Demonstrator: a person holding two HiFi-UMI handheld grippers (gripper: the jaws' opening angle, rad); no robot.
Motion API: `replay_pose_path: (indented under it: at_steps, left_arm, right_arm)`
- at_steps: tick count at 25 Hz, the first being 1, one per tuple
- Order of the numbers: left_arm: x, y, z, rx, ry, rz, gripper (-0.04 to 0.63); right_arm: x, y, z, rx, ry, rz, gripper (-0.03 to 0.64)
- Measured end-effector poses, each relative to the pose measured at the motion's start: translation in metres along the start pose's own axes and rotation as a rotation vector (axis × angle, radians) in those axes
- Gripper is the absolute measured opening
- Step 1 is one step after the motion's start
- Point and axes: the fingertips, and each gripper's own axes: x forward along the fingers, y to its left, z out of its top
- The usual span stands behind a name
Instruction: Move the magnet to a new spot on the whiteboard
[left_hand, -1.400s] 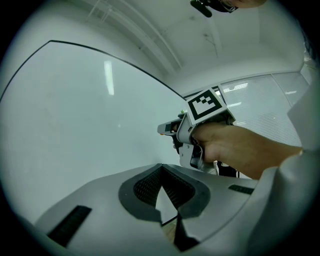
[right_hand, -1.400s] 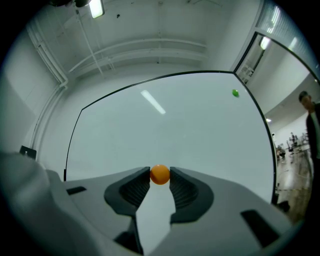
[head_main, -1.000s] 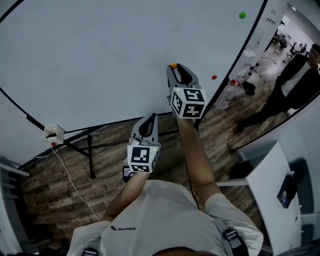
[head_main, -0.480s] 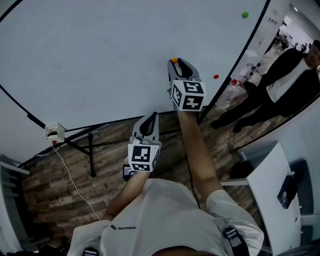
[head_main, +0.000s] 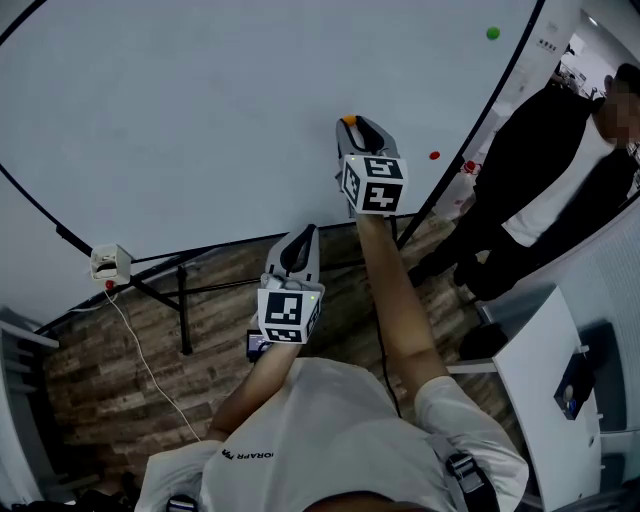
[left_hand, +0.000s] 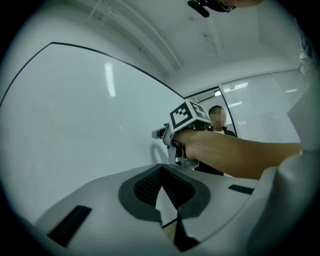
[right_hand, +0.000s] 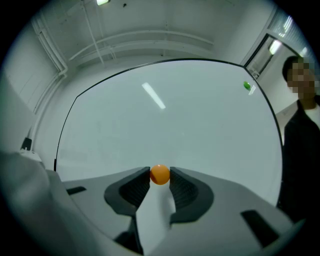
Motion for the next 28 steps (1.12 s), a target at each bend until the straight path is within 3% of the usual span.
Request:
replay_pose_path:
  at_steps: [28]
  left_arm:
    - [0.002, -0.001, -0.017, 0.02, 0.024, -0.016, 0.003]
  right_arm:
    - [0.021, -0.013, -0.015, -0.028, 0.034, -0.055, 0.132]
